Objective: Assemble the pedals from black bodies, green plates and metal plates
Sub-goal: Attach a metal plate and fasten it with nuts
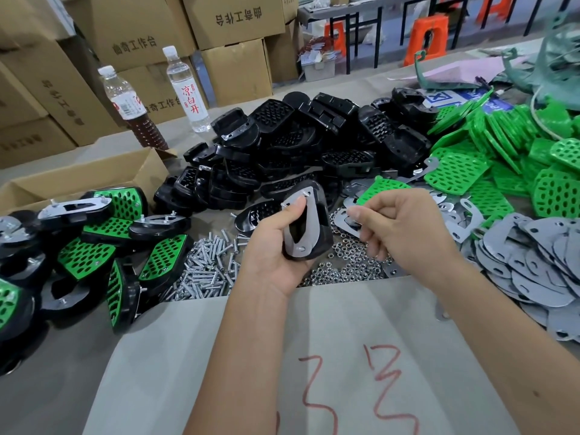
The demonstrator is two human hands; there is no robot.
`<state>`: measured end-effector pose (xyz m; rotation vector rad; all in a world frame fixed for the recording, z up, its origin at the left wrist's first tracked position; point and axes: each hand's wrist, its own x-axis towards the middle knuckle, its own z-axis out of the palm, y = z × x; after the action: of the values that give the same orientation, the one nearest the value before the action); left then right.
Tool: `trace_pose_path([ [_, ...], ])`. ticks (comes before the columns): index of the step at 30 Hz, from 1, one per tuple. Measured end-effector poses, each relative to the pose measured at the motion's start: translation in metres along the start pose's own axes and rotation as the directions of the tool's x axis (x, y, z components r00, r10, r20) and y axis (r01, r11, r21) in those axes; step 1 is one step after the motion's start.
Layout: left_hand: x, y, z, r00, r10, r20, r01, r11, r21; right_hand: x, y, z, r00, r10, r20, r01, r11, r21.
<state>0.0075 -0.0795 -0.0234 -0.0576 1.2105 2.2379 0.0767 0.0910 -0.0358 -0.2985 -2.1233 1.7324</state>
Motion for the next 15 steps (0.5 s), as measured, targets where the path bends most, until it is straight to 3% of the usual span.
trace_pose_path([
  [3,-0.003,0.001,0.001,1.0,0.007,-0.021,-0.006,0.998,0.056,0.001,0.0,-0.002,1.0,0.014,-0.024,-0.014,1.0,-0.011],
  [7,-0.004,0.004,0.001,0.998,0.055,-0.041,-0.047,0.986,0.162,0.0,-0.003,-0.001,0.995,0.089,0.037,-0.095,0.966,0.238],
  [10,-0.005,0.004,0.002,0.998,0.038,-0.053,-0.026,0.979,0.204,0.0,-0.005,0.0,0.994,0.102,0.05,-0.113,0.945,0.308],
  [15,-0.004,0.001,0.004,0.999,0.044,0.0,-0.043,0.963,0.266,-0.003,-0.01,0.001,0.999,-0.039,-0.029,0.046,0.958,0.284],
])
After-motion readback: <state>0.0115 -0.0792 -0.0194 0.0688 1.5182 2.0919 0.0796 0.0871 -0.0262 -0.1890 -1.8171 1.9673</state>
